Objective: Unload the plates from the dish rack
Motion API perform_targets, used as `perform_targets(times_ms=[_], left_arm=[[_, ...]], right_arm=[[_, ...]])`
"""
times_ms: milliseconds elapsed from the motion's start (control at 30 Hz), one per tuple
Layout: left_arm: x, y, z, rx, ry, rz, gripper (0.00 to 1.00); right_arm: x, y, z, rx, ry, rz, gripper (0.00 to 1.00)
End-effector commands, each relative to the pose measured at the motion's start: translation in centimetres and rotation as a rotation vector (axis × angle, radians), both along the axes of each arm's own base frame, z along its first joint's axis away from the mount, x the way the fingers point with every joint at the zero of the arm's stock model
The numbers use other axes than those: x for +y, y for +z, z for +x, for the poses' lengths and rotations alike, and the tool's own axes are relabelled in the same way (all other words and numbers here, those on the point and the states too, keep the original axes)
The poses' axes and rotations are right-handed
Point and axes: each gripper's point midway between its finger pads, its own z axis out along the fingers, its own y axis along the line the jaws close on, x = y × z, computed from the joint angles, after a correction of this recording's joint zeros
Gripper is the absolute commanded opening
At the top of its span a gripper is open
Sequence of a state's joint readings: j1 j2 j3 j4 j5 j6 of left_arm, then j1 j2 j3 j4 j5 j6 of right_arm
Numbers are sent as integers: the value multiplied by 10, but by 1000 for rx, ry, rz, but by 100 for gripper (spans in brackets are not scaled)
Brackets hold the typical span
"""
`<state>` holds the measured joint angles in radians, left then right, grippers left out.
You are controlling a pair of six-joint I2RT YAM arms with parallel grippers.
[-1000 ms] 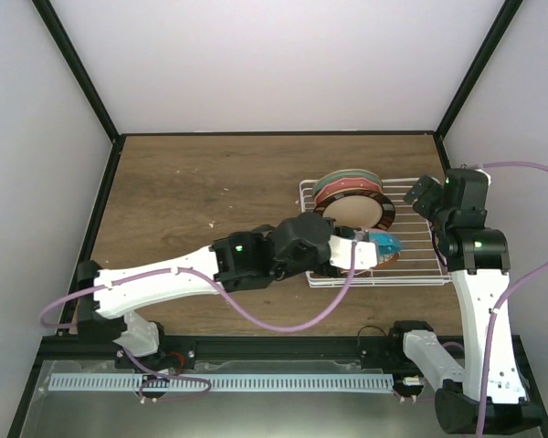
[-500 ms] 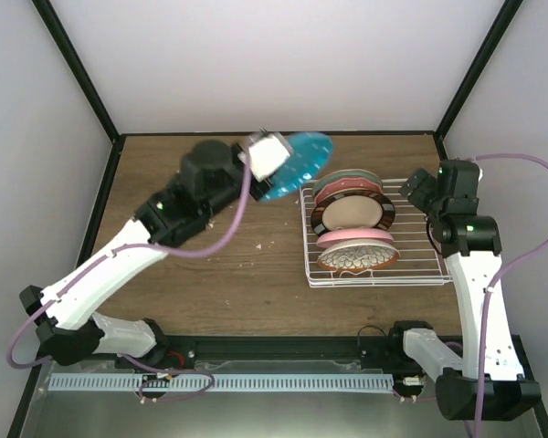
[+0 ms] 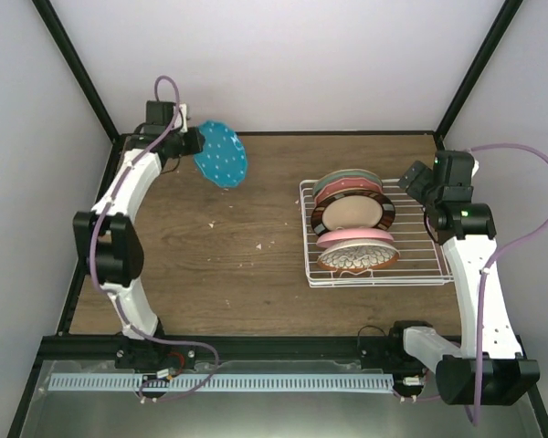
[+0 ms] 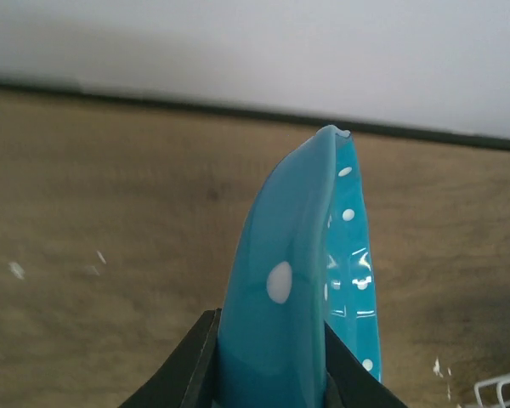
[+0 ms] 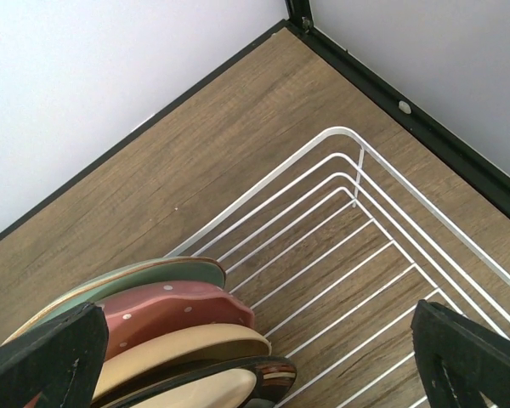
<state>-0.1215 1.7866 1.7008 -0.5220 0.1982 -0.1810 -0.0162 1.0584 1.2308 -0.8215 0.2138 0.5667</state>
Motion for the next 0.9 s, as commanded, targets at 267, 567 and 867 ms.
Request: perform_targets(times_ms=[267,567,867], left_arm=[[-69,-78,35,233,-155,-493,4],[-67,-132,56,315,-105,-535,4],[-58,-177,49,410,-54,-521,19]], right_arm=[[-18,29,-21,-36,-114,-28,100],[-25,31,-34,-24,-176,-13,100],[-22,32,-29,-9,-173,9,100]])
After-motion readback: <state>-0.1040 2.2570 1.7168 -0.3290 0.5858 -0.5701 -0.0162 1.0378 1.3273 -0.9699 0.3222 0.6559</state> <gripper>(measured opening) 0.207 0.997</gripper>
